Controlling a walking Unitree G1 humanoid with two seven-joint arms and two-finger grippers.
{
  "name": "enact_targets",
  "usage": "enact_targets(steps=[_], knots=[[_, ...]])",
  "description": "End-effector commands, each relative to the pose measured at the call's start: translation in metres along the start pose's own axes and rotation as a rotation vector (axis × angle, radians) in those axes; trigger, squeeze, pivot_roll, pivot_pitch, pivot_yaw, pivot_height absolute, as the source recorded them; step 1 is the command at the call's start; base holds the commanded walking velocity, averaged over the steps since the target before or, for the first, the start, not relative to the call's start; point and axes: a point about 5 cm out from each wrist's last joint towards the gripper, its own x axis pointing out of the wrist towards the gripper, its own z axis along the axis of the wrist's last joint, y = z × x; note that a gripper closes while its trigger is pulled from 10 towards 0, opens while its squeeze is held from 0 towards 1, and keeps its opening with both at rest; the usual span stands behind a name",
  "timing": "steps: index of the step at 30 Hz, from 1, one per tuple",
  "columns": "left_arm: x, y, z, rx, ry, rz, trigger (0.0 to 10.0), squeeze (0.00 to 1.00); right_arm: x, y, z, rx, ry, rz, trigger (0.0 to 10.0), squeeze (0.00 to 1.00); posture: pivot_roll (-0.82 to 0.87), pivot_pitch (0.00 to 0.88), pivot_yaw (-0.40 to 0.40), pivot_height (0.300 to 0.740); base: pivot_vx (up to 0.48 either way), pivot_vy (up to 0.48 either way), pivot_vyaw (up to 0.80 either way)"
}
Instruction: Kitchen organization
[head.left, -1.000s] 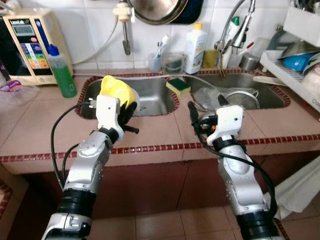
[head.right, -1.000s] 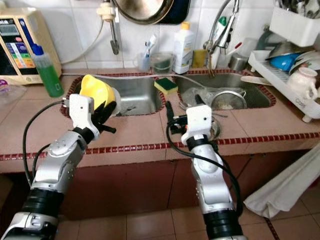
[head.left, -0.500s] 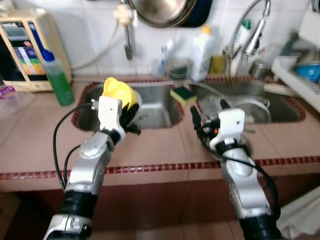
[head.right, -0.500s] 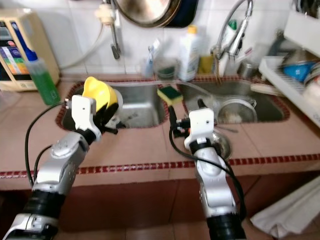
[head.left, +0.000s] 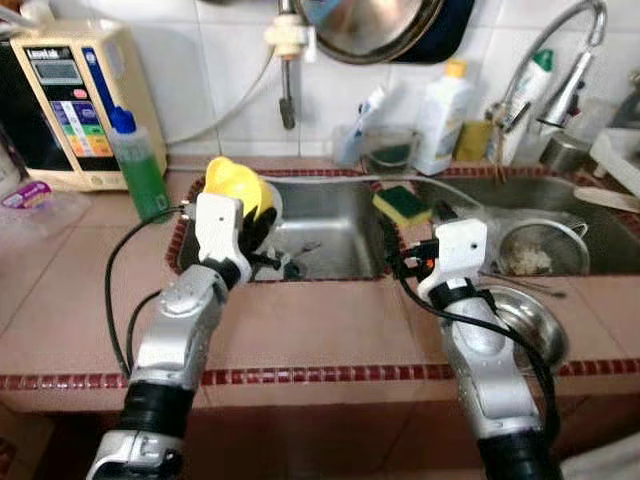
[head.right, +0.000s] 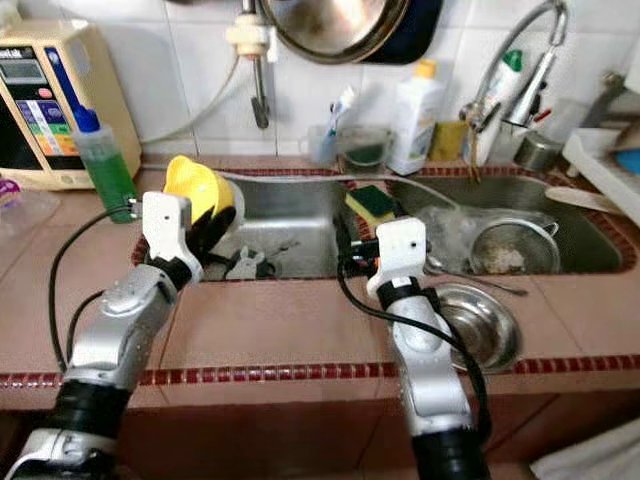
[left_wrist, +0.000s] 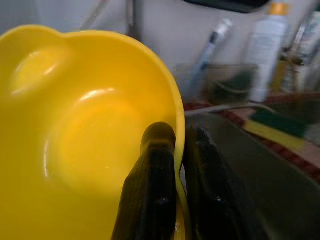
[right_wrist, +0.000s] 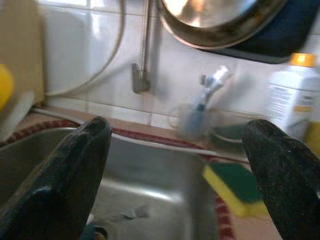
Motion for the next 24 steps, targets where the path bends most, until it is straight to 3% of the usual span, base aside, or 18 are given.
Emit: enact_targets(steps=[1,12,20,24], knots=[[0.004,-0.009,0.008,0.002,-0.032,-0.029,10.0,0.00,0.001,-0.010,0.004,-0.017,-0.008,-0.017,10.0,0.00,-0.12,0.018,0.001,0.740,0.337,0.000,0.00],[0.002,-0.007,0.005,0.001,-0.013,-0.015,10.0,0.00,-0.002,-0.005,-0.002,-0.036,0.034,0.033,10.0,0.00,-0.12,0.037,0.001,0.740,0.332,0.000,0.00],[0.003,-0.005,0.000,0.032,0.043,-0.031,10.0,0.00,-0.009,-0.006,-0.006,-0.004,0.094,0.081,10.0,0.00,-0.13,0.044,0.006,0.740,0.000,0.000,0.00],[0.004,-0.003,-0.002,0.075,0.079,-0.048,10.0,0.00,-0.013,-0.008,-0.006,-0.031,0.098,0.081,10.0,0.00,-0.13,0.045,0.012,0.740,0.000,0.000,0.00]])
